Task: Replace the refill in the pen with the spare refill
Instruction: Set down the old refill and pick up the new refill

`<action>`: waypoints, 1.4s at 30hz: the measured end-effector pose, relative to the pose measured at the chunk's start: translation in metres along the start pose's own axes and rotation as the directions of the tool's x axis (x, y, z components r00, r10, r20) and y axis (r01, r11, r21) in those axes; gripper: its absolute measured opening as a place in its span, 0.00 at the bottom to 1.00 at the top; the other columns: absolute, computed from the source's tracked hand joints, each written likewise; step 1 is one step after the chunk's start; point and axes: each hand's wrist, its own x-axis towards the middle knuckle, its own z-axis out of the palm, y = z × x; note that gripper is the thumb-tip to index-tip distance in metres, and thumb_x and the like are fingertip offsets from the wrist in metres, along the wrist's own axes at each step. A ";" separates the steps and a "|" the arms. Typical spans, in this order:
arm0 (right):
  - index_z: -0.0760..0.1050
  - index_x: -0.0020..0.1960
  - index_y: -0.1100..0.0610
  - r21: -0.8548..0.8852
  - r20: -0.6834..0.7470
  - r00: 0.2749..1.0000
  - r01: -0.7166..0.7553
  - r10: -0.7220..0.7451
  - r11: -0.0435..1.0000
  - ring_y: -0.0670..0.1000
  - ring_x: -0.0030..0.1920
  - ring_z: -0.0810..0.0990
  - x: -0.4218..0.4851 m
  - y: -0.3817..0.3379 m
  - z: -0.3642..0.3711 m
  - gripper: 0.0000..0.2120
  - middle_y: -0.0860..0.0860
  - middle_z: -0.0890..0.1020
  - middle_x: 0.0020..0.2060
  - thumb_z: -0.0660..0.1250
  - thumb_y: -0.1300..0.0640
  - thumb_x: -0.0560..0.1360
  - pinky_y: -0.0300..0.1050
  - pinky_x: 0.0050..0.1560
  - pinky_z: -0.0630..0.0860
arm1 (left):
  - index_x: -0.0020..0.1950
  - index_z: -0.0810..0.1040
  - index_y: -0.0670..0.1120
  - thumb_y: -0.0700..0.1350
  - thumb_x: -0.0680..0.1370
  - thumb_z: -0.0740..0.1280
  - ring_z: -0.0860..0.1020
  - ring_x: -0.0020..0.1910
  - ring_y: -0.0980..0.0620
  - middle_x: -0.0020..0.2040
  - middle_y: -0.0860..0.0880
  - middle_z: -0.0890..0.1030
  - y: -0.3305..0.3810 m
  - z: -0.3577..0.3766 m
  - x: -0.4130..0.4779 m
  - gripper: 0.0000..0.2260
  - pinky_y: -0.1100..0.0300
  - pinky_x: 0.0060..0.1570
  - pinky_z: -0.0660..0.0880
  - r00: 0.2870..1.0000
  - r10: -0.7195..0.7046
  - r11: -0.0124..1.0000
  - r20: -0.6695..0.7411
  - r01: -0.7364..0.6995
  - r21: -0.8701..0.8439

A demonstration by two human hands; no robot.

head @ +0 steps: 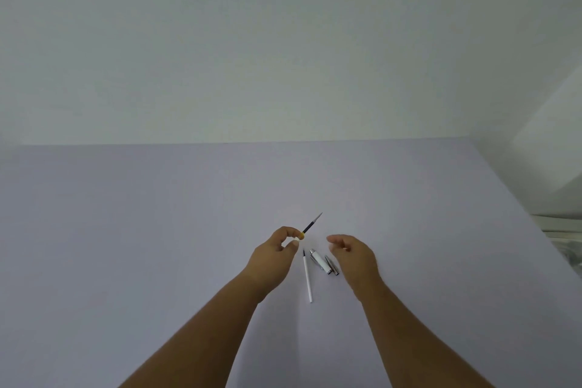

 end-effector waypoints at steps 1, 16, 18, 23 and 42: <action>0.83 0.47 0.52 0.197 0.064 0.997 -0.050 0.038 0.979 0.48 0.43 0.77 -0.002 -0.010 -0.001 0.09 0.48 0.83 0.44 0.65 0.62 0.74 0.39 0.47 0.74 | 0.45 0.74 0.64 0.50 0.80 0.56 0.64 0.27 0.54 0.37 0.46 0.69 0.001 0.000 0.001 0.10 0.66 0.28 0.67 1.000 0.004 1.000 -0.002 -0.004 -0.002; 0.78 0.45 0.59 0.317 0.003 0.993 -0.113 0.118 0.942 0.47 0.32 0.76 0.026 -0.026 -0.018 0.03 0.52 0.80 0.34 0.67 0.60 0.75 0.40 0.38 0.78 | 0.53 0.74 0.54 0.53 0.80 0.57 0.70 0.34 0.54 0.38 0.51 0.74 -0.002 0.003 0.003 0.08 0.64 0.33 0.69 0.997 -0.068 0.997 -0.028 0.067 -0.039; 0.79 0.47 0.60 -0.124 -0.005 0.998 -0.065 0.065 0.990 0.51 0.38 0.78 0.026 -0.007 -0.017 0.05 0.53 0.81 0.38 0.69 0.59 0.73 0.45 0.47 0.75 | 0.53 0.74 0.53 0.53 0.80 0.57 0.70 0.33 0.55 0.38 0.51 0.74 -0.005 0.002 0.004 0.09 0.64 0.33 0.69 0.996 -0.082 0.996 -0.032 0.081 -0.043; 0.81 0.49 0.60 -0.430 0.056 0.997 -0.020 0.049 0.903 0.52 0.48 0.80 0.021 0.017 -0.011 0.07 0.54 0.84 0.46 0.69 0.58 0.73 0.39 0.46 0.70 | 0.53 0.75 0.50 0.54 0.79 0.58 0.69 0.33 0.54 0.38 0.51 0.74 -0.008 0.001 0.005 0.11 0.64 0.34 0.69 0.994 -0.109 0.992 -0.020 0.107 -0.070; 0.80 0.51 0.60 -0.419 0.008 1.000 0.018 -0.016 0.908 0.52 0.49 0.79 0.015 0.024 -0.006 0.08 0.55 0.82 0.49 0.66 0.60 0.74 0.38 0.47 0.70 | 0.52 0.75 0.50 0.52 0.80 0.59 0.70 0.34 0.54 0.39 0.49 0.75 -0.014 -0.002 0.006 0.09 0.62 0.36 0.69 0.995 -0.104 0.990 -0.006 0.103 -0.098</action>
